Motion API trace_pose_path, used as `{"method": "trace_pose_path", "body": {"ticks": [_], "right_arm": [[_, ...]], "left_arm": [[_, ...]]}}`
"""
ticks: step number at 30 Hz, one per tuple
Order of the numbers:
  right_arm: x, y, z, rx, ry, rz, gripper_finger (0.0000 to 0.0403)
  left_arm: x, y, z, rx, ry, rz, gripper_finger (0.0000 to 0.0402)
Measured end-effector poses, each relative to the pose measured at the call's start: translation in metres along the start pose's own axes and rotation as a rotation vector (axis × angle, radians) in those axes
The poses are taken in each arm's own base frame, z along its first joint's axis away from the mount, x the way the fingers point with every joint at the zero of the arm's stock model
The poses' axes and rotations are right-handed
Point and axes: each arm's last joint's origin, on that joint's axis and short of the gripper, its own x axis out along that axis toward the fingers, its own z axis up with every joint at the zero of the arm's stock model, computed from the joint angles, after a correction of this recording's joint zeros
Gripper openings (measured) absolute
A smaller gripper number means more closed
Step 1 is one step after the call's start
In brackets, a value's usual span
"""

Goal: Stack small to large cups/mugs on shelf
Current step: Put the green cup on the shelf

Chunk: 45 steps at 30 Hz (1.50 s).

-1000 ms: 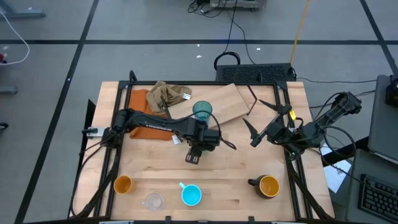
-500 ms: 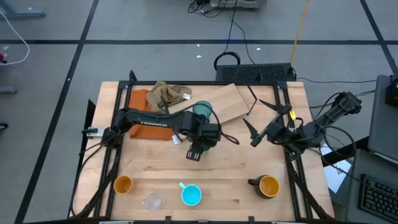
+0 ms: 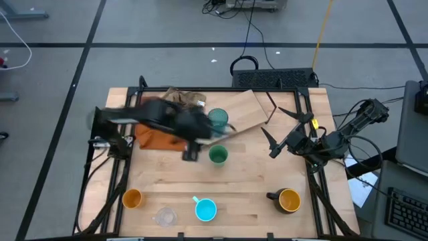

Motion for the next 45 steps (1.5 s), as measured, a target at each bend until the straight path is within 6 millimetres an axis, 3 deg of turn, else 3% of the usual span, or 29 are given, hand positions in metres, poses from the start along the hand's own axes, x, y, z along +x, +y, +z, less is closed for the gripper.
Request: {"method": "trace_pose_path", "body": {"ticks": [4,7,10,14,21,25,30,36,45], "right_arm": [[0.0,0.0,0.0,0.005,-0.001,0.002,0.0396],[0.0,0.0,0.0,0.006,-0.001,0.003,0.0396],[0.0,0.0,0.0,0.018,-0.001,0.003,0.0396],[0.0,0.0,0.0,0.033,-0.001,0.003,0.0396],[0.0,0.001,0.0,0.078,-0.001,0.004,0.0396],[0.0,0.002,-0.003,0.061,0.005,0.009,0.0396],[0.0,0.005,-0.006,0.09,0.016,0.017,0.0396],[0.006,0.025,-0.02,0.13,0.017,0.168,0.0396],[0.057,0.071,-0.05,0.195,0.128,0.437,0.0396]], "left_arm": [[-0.08,-0.002,-0.028,-0.07,-0.211,0.108,0.023],[-0.123,-0.012,-0.057,-0.068,-0.349,0.144,0.023],[-0.148,-0.018,-0.092,-0.097,-0.443,0.182,0.023],[-0.159,-0.017,-0.145,-0.169,-0.499,0.246,0.023],[-0.14,-0.006,-0.226,-0.254,-0.566,0.228,0.023],[-0.114,-0.003,-0.263,-0.315,-0.632,0.174,0.023],[-0.075,-0.009,-0.295,-0.355,-0.688,0.105,0.023],[-0.038,-0.025,-0.309,-0.387,-0.736,0.014,0.023],[-0.018,-0.041,-0.306,-0.383,-0.729,-0.022,0.023]]}}
